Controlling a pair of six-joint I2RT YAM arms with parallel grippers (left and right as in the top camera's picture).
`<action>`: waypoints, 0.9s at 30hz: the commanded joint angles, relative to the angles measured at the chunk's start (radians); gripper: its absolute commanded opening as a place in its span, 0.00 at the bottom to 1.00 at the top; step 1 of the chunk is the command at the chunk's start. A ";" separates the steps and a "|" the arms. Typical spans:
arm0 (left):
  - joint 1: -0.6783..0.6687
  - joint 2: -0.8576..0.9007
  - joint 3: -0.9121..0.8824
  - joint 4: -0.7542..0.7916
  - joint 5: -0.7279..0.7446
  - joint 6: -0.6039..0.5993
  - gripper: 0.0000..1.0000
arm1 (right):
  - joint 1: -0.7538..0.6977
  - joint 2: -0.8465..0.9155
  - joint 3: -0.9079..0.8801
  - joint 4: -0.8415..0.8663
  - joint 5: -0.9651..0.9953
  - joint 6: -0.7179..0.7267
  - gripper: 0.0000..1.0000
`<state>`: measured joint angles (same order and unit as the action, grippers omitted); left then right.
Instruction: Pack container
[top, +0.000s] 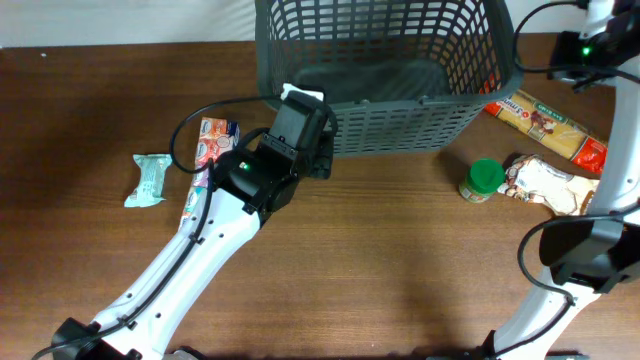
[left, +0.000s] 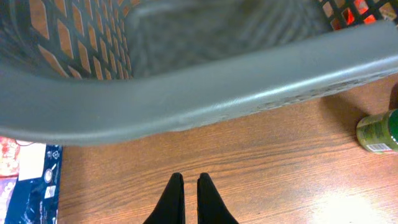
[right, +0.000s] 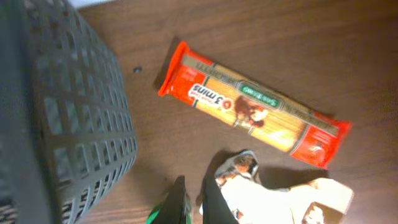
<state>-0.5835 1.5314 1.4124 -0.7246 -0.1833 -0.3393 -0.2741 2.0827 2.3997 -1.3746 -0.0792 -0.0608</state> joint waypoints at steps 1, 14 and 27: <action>-0.006 -0.028 0.016 -0.010 0.015 0.013 0.02 | 0.005 0.002 -0.030 0.030 -0.087 -0.071 0.04; -0.042 -0.027 0.016 -0.017 0.041 0.024 0.02 | 0.006 0.025 -0.033 0.070 -0.242 -0.100 0.04; -0.042 -0.027 0.016 -0.021 0.041 0.024 0.02 | 0.058 0.069 -0.033 0.090 -0.279 -0.124 0.04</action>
<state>-0.6216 1.5314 1.4124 -0.7444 -0.1528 -0.3317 -0.2371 2.1445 2.3711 -1.2938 -0.3279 -0.1684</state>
